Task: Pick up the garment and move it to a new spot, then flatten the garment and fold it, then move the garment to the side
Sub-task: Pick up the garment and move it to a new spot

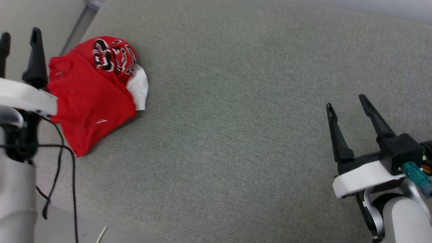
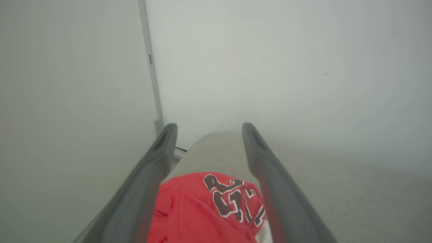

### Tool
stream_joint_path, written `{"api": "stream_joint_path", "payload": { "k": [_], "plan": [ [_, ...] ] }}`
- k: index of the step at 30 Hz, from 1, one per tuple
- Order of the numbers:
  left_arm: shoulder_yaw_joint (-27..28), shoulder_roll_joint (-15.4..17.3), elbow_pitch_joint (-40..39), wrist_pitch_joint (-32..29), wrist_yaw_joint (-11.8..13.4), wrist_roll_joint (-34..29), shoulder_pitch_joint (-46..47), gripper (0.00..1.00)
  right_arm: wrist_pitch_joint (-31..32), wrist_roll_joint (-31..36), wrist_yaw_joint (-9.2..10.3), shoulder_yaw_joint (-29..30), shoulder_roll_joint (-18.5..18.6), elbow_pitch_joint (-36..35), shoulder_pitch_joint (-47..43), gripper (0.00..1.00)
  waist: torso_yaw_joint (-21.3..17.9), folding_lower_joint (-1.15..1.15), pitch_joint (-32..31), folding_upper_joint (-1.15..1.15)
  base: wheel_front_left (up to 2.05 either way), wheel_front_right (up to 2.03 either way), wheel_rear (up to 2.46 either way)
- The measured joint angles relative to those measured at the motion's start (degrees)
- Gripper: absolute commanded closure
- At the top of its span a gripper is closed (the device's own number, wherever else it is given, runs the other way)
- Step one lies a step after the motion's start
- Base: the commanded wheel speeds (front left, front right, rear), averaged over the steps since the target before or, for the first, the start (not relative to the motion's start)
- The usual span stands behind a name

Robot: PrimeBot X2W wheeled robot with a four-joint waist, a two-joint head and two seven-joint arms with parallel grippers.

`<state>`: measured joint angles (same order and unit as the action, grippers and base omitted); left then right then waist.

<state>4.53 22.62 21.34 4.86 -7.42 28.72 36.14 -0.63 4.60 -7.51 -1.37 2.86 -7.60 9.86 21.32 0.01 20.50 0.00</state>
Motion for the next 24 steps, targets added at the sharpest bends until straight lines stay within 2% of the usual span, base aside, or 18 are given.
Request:
{"api": "stream_joint_path", "payload": {
  "k": [6, 10, 14, 24],
  "plan": [
    [-2.8, 6.7, 5.3, -10.4, -0.1, 9.7, 7.2, 0.0, 0.1, 0.9, 0.0, 0.2, 0.0, -1.4, 2.5, 0.0, -2.3, 0.0, 5.2, 0.0, 0.0, 0.0, 0.0],
    [-5.2, 9.9, 10.4, -18.4, -0.1, 14.7, 10.0, 0.0, -0.2, 1.1, 0.01, 0.3, 0.0, -1.7, 3.7, 0.0, -3.6, 0.0, 8.2, 0.0, 0.0, 0.0, 0.0],
    [-8.3, 11.3, 15.1, -24.9, -0.1, 18.2, 11.4, 0.0, -0.5, 1.1, 0.01, 0.5, 0.0, -1.8, 4.2, 0.0, -5.0, 0.0, 10.2, 0.0, 0.0, 0.0, 0.0],
    [-12.0, 10.6, 27.7, -38.7, -0.1, 23.5, 12.0, 0.0, -0.8, 0.8, 0.0, 0.2, 0.0, -1.7, 5.4, 0.0, -7.0, 0.0, 11.8, 0.0, 0.0, 0.0, 0.0]
  ]
}}
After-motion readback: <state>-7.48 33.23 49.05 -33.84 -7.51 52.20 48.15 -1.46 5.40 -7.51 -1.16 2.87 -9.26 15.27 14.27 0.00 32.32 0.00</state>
